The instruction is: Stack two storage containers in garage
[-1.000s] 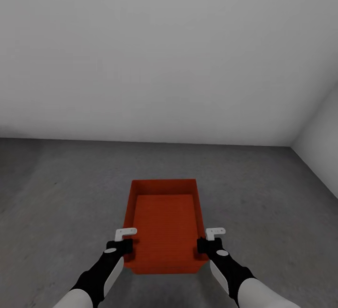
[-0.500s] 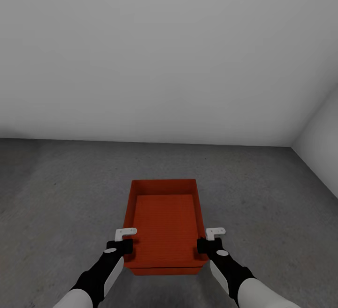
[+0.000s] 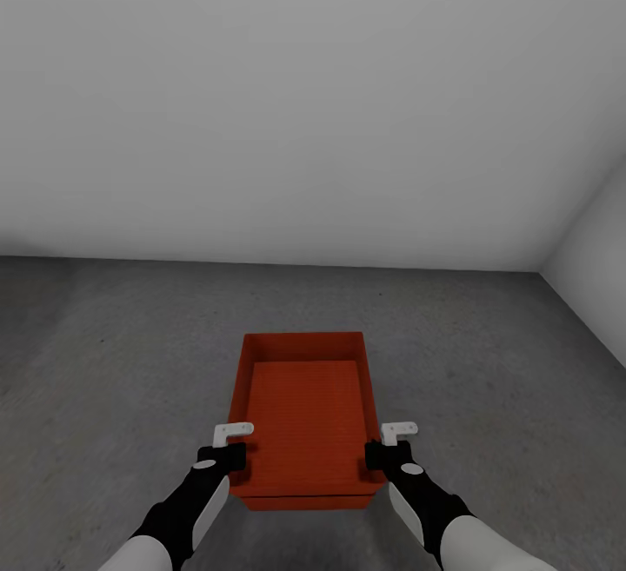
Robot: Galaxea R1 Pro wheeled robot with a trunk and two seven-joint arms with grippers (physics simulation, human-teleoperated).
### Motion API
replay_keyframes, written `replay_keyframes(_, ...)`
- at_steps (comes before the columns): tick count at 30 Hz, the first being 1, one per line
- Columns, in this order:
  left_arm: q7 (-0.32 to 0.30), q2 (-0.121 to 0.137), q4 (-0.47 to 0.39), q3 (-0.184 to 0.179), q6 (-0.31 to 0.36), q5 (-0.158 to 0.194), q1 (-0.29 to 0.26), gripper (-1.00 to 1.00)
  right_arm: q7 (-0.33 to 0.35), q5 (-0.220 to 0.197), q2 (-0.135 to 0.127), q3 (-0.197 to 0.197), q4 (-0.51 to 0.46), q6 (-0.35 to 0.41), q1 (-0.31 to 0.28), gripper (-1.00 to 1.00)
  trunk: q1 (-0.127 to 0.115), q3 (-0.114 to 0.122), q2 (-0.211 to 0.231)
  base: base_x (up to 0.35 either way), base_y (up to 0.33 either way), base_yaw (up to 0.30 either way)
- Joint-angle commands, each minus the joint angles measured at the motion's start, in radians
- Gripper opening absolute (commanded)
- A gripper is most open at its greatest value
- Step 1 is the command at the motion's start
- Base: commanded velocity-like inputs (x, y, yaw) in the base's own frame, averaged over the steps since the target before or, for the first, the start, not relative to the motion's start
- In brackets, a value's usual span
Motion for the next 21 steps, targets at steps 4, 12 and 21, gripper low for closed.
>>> replay_keyframes(4, 0.014, 0.002, -0.02, 0.004, 0.006, 0.0, -0.001, -1.0, -0.085, -0.01, -0.012, -0.015, 0.003, -0.004, 0.0, -1.0, 0.015, -0.013, -0.028, 0.0, 0.0, 0.0)
replay_keyframes(12, 0.015, 0.002, -0.028, 0.004, 0.006, 0.0, 0.0, -1.0, -0.085, -0.01, -0.012, -0.015, 0.003, -0.004, 0.0, -1.0, 0.023, -0.02, -0.042, 0.0, 0.0, 0.0)
replay_keyframes(21, 0.015, 0.002, -0.028, 0.004, 0.006, 0.0, -0.001, -1.0, -0.086, -0.011, -0.012, -0.016, 0.003, -0.004, 0.0, -1.0, 0.023, -0.02, -0.042, 0.0, 0.0, 0.0)
